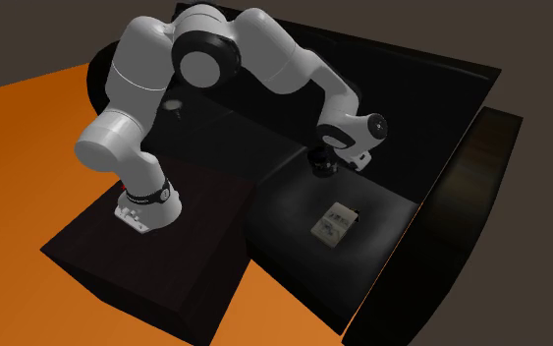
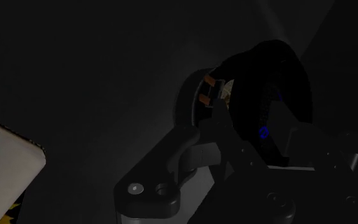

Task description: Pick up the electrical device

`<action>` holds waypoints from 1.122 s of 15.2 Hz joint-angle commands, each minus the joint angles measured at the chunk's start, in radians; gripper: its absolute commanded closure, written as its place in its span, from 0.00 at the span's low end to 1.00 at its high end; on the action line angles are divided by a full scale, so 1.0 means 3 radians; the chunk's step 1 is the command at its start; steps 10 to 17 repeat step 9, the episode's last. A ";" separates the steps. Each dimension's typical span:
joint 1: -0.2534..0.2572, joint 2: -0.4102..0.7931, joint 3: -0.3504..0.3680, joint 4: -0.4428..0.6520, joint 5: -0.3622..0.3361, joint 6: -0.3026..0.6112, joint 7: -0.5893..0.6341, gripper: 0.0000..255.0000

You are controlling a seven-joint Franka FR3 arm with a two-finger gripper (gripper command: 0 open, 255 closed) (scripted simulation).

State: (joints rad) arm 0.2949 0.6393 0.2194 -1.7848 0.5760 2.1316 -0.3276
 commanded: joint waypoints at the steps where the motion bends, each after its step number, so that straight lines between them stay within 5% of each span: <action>1: -0.0001 -0.0057 0.0002 0.0004 -0.0006 -0.0051 0.0034 1.00; 17: -0.0016 -0.0251 0.0005 -0.0009 -0.0021 -0.0209 0.0129 1.00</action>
